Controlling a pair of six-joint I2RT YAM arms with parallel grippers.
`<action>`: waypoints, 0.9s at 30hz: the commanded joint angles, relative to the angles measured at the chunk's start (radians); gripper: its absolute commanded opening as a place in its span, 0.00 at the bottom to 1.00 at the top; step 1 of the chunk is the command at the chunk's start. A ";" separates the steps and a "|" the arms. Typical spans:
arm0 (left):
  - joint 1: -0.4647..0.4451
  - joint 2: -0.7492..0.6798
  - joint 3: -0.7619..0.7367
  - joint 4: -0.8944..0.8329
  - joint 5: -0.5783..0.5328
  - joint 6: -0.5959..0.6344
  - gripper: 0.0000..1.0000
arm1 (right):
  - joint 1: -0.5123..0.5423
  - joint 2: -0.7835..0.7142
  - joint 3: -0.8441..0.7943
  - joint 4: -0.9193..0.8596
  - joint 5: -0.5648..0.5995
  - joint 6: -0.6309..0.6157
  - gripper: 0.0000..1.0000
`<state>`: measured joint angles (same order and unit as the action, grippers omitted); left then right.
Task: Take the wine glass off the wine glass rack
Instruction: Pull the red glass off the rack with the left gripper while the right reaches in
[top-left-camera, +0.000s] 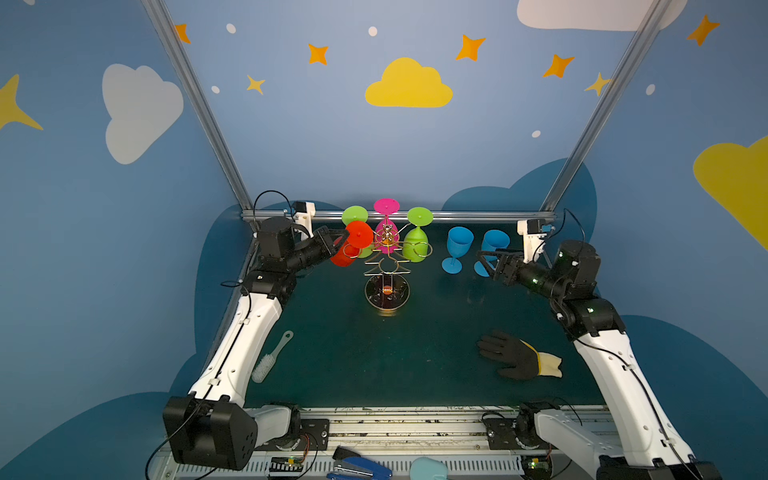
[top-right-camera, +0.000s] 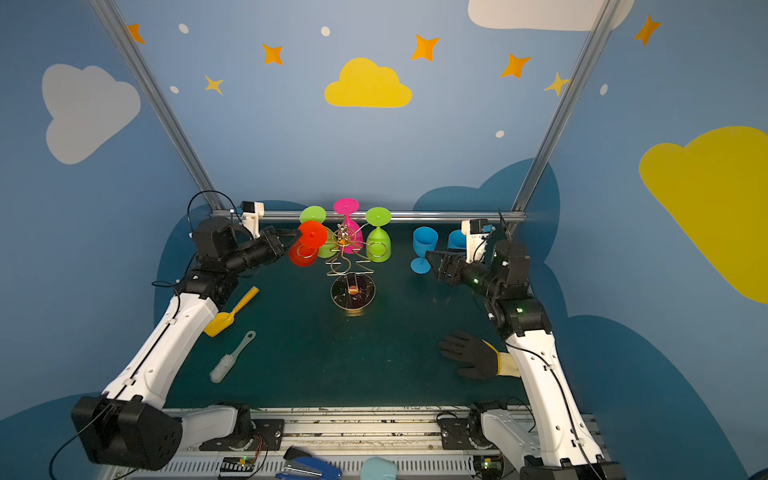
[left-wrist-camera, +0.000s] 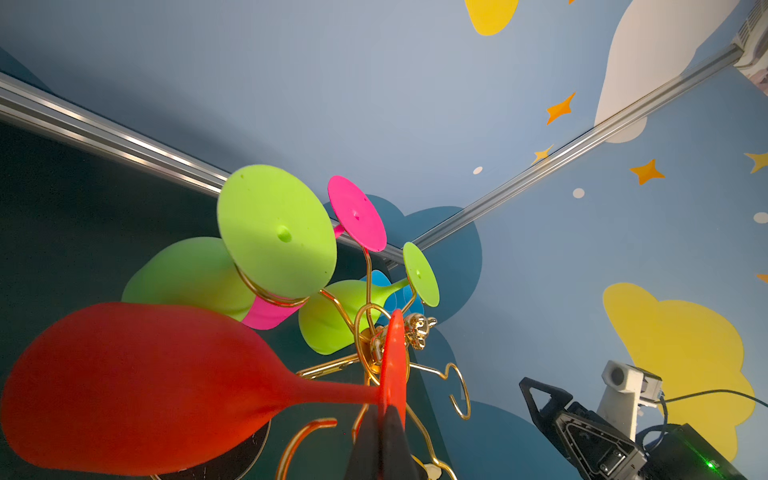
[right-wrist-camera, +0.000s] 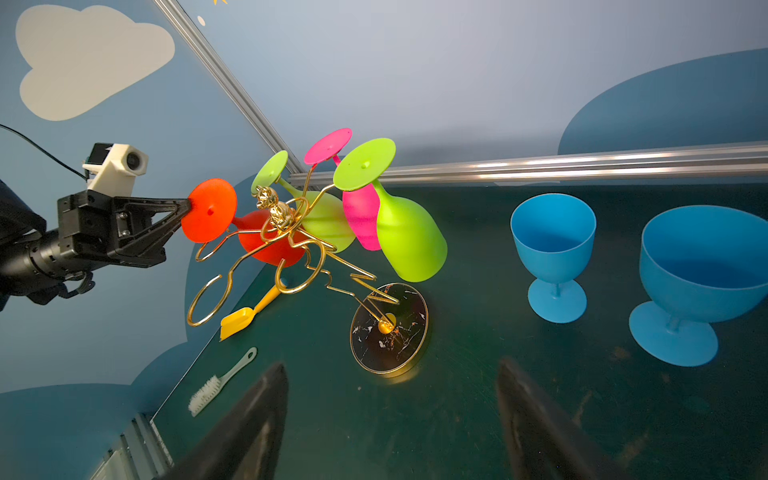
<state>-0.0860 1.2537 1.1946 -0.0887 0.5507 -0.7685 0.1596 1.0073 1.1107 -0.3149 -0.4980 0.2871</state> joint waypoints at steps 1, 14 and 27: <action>0.017 -0.038 -0.015 0.034 -0.006 -0.003 0.03 | -0.001 -0.019 -0.004 -0.013 0.002 -0.012 0.78; 0.145 -0.144 -0.080 0.031 0.028 -0.059 0.03 | 0.000 -0.016 0.006 -0.019 -0.001 -0.015 0.78; 0.371 -0.233 -0.012 0.143 0.207 -0.238 0.03 | 0.002 -0.012 0.029 0.011 -0.007 -0.021 0.78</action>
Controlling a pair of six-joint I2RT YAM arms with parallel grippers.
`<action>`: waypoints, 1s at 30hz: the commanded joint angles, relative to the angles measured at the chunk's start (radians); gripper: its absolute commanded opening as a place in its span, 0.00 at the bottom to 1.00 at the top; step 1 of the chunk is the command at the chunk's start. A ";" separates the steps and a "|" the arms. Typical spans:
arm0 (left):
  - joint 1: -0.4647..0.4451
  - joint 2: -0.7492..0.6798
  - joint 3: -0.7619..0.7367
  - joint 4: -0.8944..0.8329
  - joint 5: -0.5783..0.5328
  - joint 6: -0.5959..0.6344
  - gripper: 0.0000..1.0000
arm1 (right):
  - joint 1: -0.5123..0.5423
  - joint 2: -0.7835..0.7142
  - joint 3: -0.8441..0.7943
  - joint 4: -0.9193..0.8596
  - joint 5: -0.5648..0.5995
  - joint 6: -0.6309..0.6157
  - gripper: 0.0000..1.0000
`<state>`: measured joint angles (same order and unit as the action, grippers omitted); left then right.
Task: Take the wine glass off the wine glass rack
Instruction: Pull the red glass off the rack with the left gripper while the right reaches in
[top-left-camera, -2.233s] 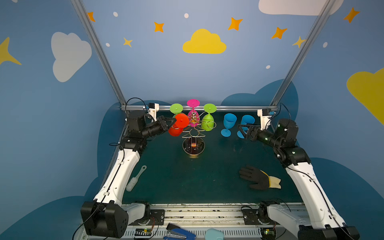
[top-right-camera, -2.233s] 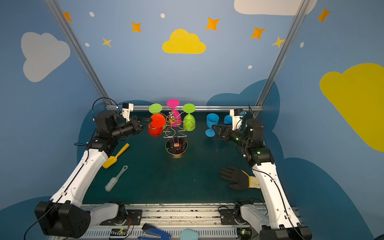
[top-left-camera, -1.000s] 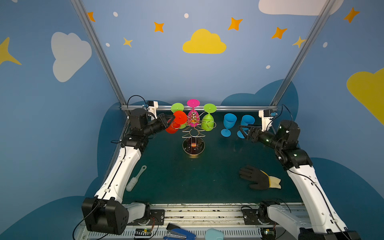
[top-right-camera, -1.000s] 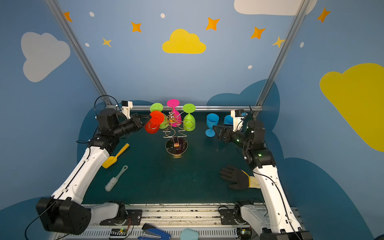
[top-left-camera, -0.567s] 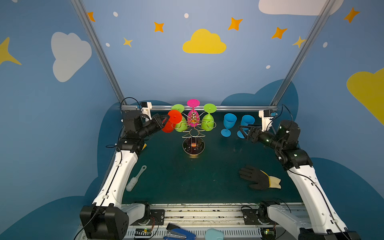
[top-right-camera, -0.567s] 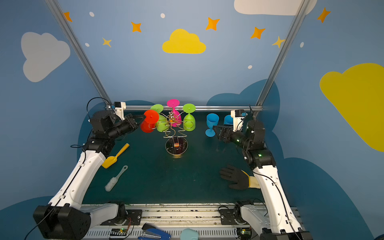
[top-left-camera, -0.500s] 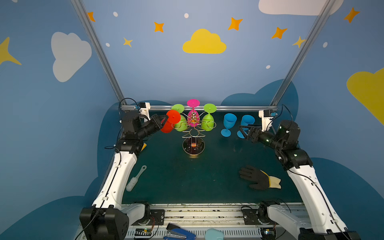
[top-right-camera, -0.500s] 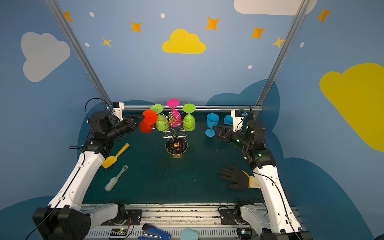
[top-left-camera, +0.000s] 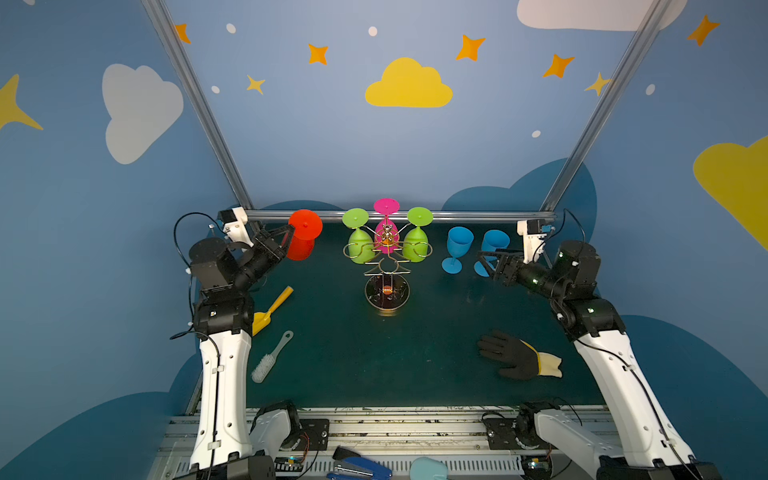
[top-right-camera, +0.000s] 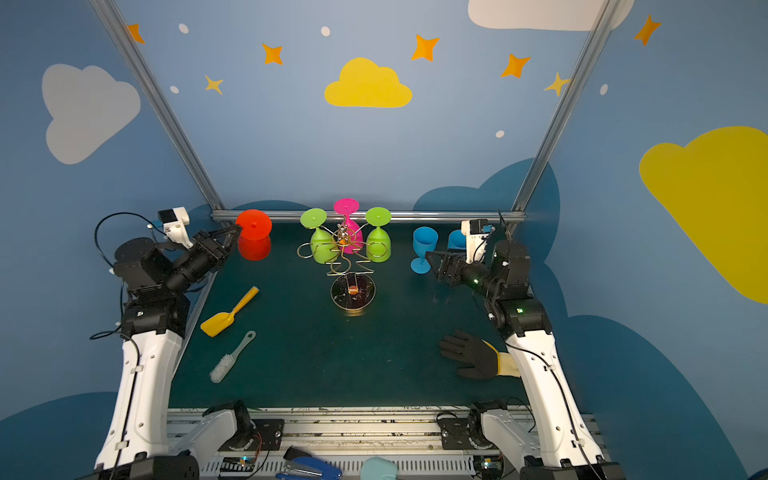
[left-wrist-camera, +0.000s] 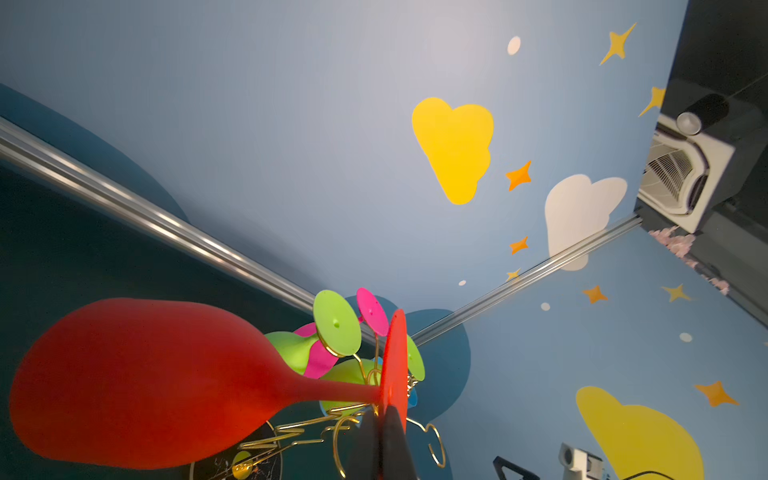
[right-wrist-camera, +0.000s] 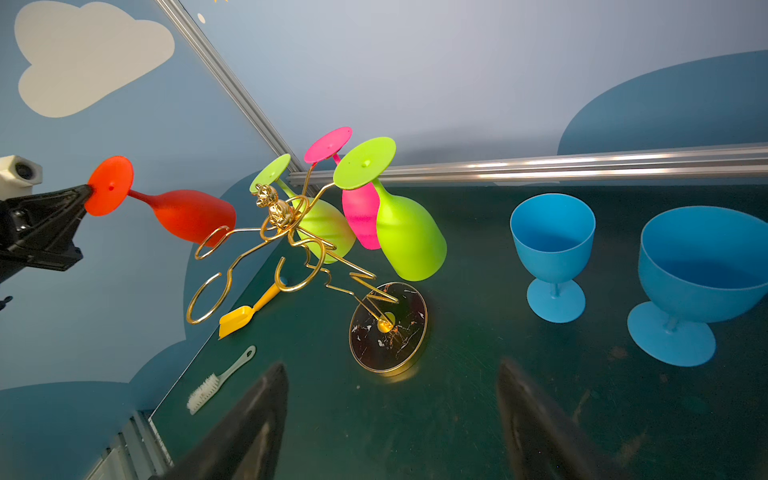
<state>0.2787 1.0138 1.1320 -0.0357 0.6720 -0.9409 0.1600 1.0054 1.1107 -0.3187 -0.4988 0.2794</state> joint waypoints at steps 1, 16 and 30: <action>0.009 0.012 0.065 0.113 0.098 -0.088 0.03 | 0.002 -0.009 0.033 0.018 -0.009 -0.014 0.78; -0.031 0.143 0.226 0.428 0.341 -0.407 0.03 | 0.066 0.032 0.132 0.230 -0.141 -0.092 0.78; -0.250 0.269 0.315 0.511 0.387 -0.480 0.03 | 0.266 0.142 0.173 0.477 -0.196 -0.347 0.81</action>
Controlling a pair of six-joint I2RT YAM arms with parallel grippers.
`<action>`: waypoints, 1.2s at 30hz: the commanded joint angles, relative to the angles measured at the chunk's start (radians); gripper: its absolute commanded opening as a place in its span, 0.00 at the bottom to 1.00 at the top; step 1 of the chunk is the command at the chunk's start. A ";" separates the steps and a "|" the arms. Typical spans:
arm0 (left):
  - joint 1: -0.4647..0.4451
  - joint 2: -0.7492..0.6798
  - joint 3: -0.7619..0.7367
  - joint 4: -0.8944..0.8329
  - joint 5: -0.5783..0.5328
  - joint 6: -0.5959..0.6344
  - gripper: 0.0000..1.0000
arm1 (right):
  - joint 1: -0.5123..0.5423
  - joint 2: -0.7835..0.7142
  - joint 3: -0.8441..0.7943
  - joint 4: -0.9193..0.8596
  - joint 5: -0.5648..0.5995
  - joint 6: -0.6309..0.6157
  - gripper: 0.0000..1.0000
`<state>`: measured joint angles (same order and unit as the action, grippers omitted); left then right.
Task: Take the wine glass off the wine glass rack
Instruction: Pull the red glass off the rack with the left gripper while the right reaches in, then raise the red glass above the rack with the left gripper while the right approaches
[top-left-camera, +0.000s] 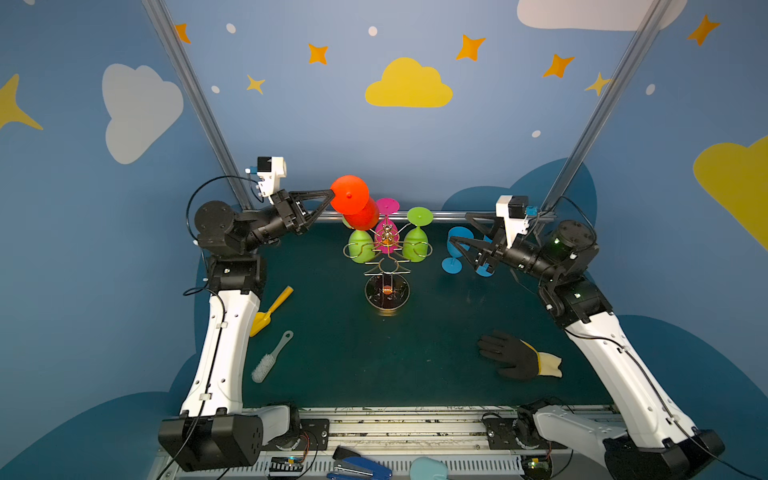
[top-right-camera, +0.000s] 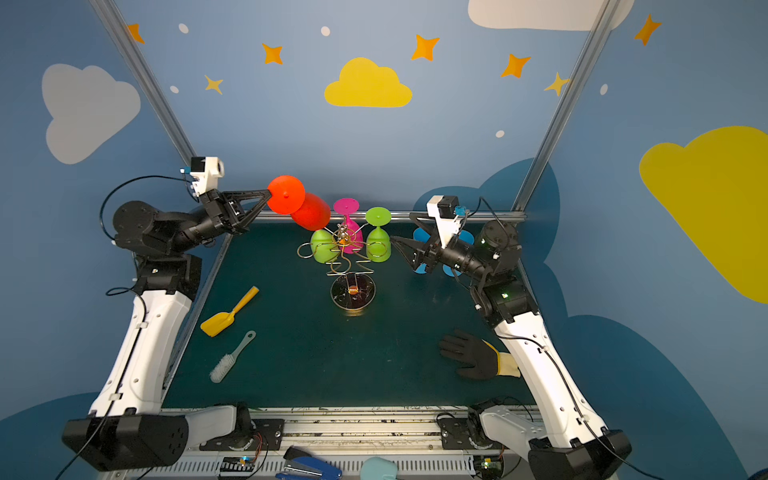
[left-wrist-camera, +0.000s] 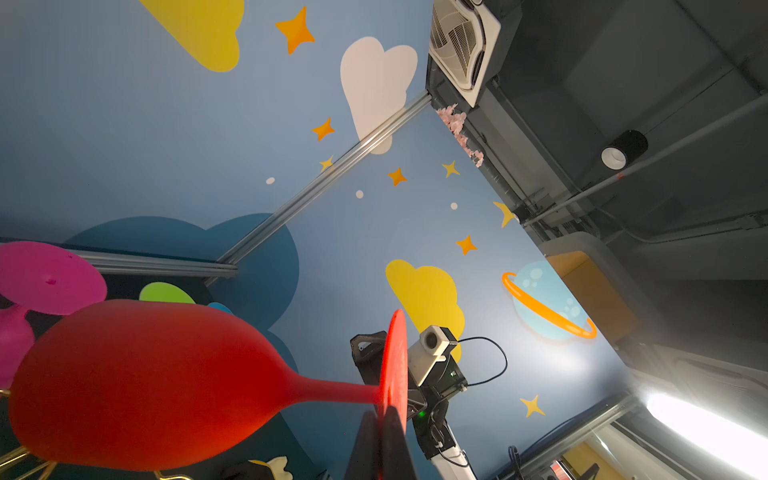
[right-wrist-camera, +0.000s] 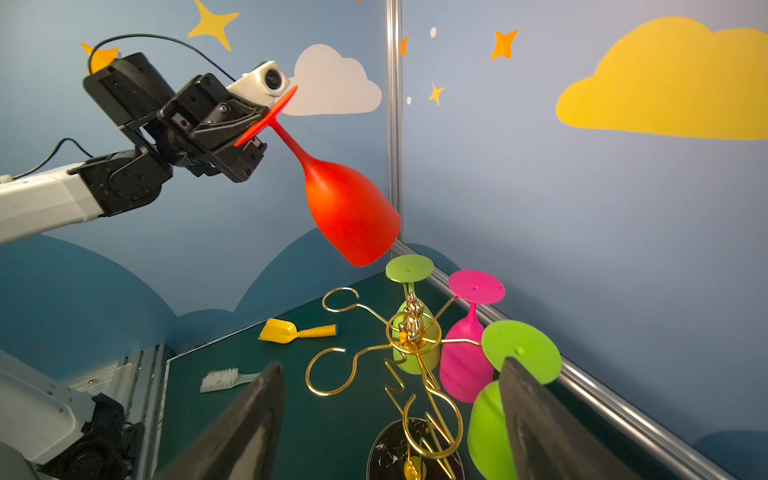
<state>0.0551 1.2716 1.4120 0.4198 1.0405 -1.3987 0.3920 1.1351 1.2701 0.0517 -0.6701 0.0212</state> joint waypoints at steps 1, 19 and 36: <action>-0.041 0.019 0.041 0.055 0.018 -0.022 0.03 | 0.054 0.023 0.015 0.120 -0.021 -0.122 0.82; -0.209 0.082 0.082 0.039 0.039 -0.015 0.03 | 0.195 0.248 0.159 0.112 0.023 -0.320 0.89; -0.253 0.083 0.061 0.078 0.036 -0.039 0.03 | 0.217 0.362 0.240 0.130 0.042 -0.290 0.89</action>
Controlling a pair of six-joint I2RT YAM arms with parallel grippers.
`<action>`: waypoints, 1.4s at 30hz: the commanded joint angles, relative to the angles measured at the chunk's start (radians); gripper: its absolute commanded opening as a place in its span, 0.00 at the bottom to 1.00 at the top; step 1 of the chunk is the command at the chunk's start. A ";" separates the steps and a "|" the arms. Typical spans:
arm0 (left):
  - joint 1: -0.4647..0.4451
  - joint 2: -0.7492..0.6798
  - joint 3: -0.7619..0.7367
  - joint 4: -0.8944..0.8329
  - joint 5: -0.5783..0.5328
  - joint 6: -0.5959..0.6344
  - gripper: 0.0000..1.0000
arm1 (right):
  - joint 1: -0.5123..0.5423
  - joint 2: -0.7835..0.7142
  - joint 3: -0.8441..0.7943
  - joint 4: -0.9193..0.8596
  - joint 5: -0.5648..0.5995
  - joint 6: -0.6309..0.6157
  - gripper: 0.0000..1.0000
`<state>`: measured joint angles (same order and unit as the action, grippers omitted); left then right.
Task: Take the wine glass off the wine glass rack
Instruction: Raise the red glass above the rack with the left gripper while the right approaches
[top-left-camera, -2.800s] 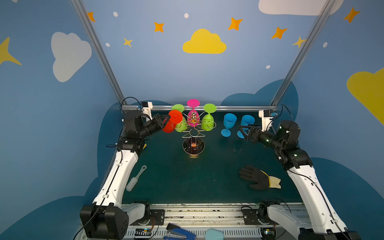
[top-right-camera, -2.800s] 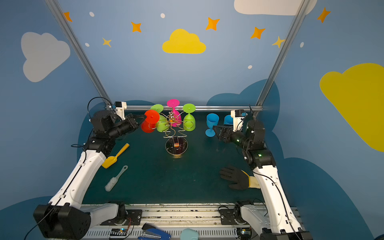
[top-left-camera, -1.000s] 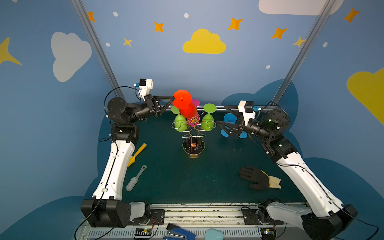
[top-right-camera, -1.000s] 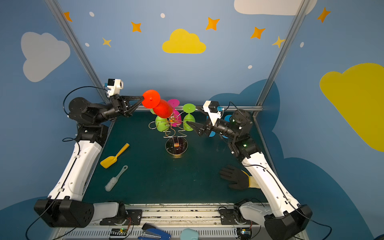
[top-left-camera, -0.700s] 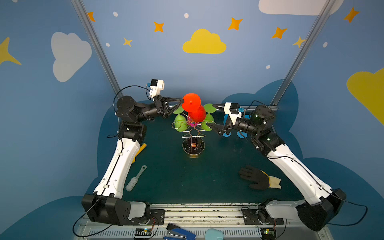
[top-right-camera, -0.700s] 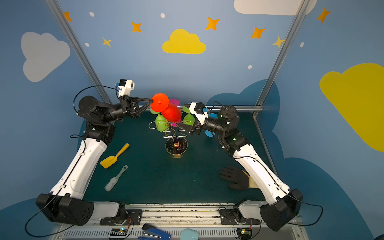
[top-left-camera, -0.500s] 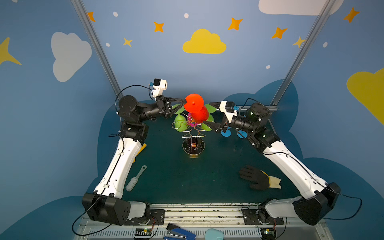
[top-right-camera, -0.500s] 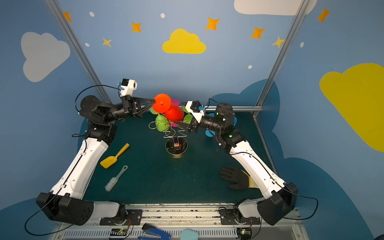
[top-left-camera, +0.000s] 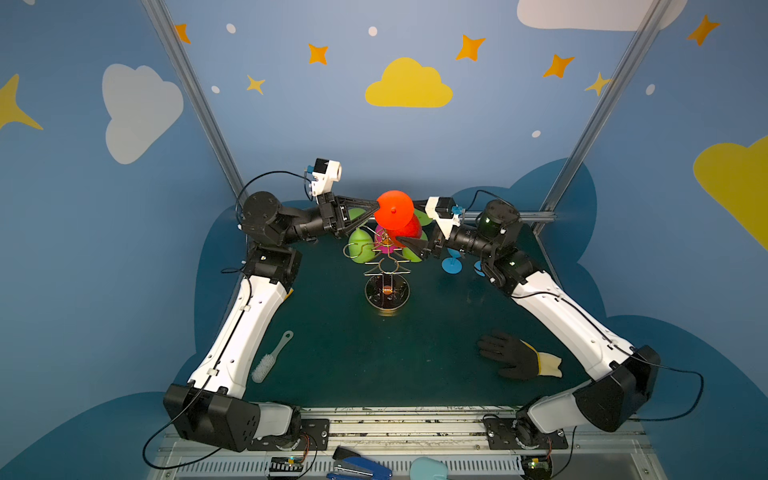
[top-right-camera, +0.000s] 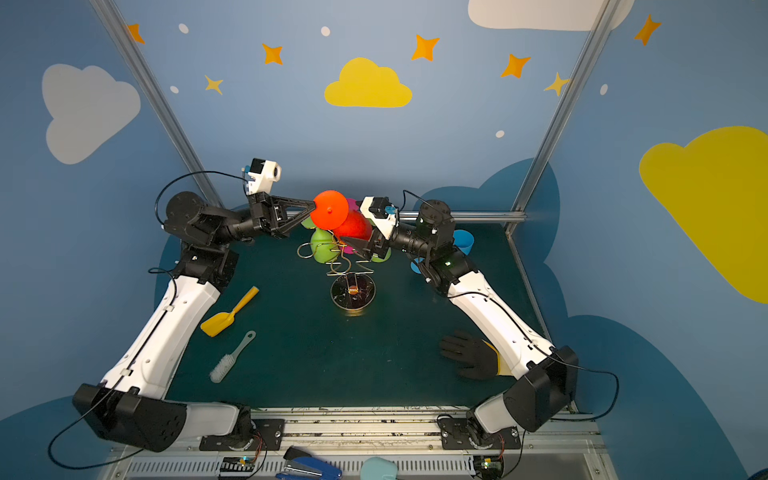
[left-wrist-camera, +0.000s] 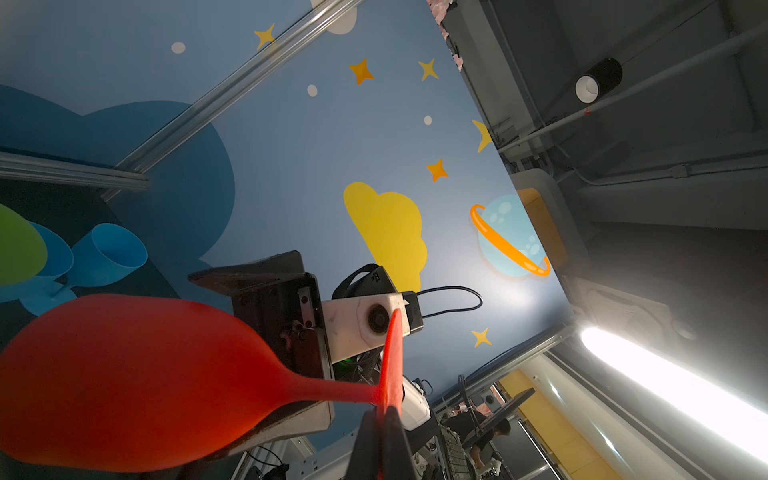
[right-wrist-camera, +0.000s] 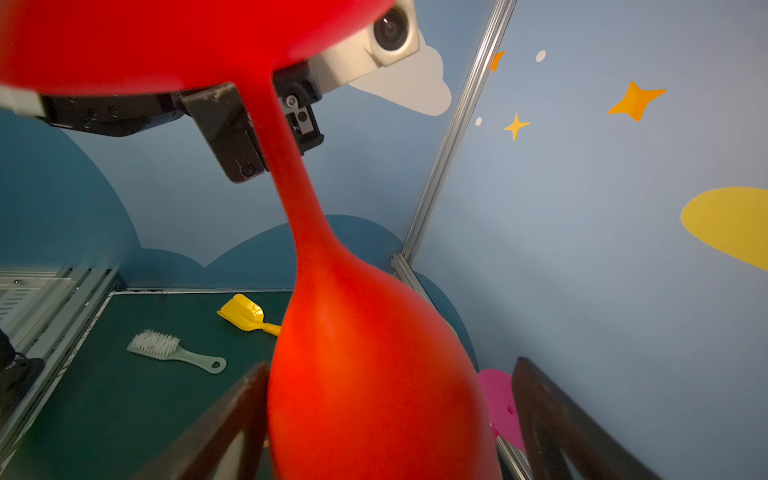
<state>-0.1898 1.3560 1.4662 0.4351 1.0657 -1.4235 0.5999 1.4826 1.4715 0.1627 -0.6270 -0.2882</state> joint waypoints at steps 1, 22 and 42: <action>-0.008 0.000 0.005 0.068 0.008 -0.019 0.03 | 0.012 0.020 0.043 0.015 -0.003 0.022 0.89; -0.012 0.005 -0.003 0.100 -0.013 -0.016 0.03 | 0.037 0.007 0.033 -0.041 0.049 0.086 0.59; -0.017 -0.026 -0.014 -0.262 -0.302 0.721 0.72 | 0.034 -0.192 0.062 -0.602 0.432 0.206 0.24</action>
<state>-0.1997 1.3563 1.4609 0.2443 0.8845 -0.9909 0.6376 1.3079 1.4902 -0.2703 -0.3019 -0.1268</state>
